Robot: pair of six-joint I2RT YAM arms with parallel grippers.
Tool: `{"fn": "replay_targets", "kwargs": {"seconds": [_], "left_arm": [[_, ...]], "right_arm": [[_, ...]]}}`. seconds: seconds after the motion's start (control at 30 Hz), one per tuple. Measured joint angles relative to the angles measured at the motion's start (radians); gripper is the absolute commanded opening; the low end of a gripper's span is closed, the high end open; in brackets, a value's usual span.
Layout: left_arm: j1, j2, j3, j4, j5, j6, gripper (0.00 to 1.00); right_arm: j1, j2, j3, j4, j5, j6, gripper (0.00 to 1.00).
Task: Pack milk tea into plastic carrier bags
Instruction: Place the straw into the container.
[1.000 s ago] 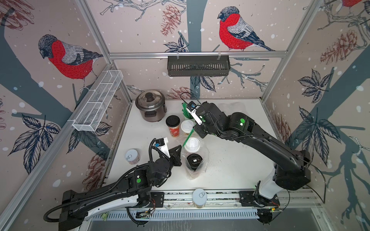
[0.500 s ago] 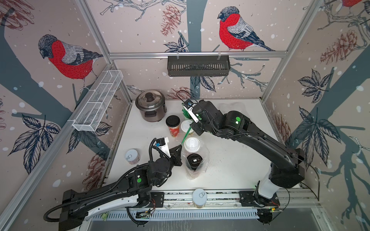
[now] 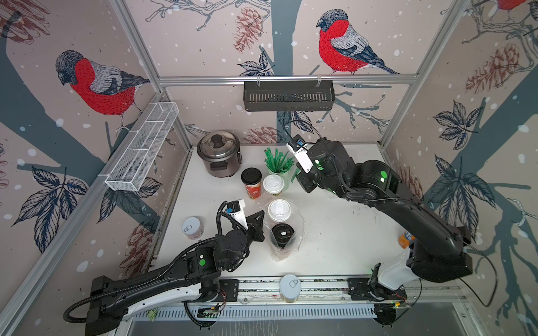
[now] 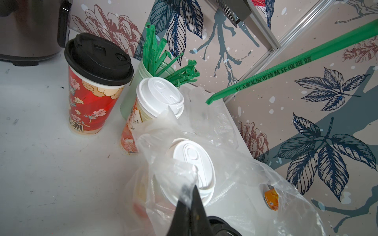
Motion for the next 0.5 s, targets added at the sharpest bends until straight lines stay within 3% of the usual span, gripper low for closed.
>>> {"fn": "replay_targets", "kwargs": {"seconds": [0.23, 0.5], "left_arm": [[0.0, 0.006, -0.002, 0.001, 0.0, 0.0, 0.0], [0.0, 0.007, -0.003, 0.001, 0.002, 0.0, 0.0]], "right_arm": [[-0.116, -0.031, -0.063, 0.11, -0.06, -0.026, 0.0], [-0.229, 0.107, 0.034, 0.238, -0.167, -0.057, 0.0]]}}
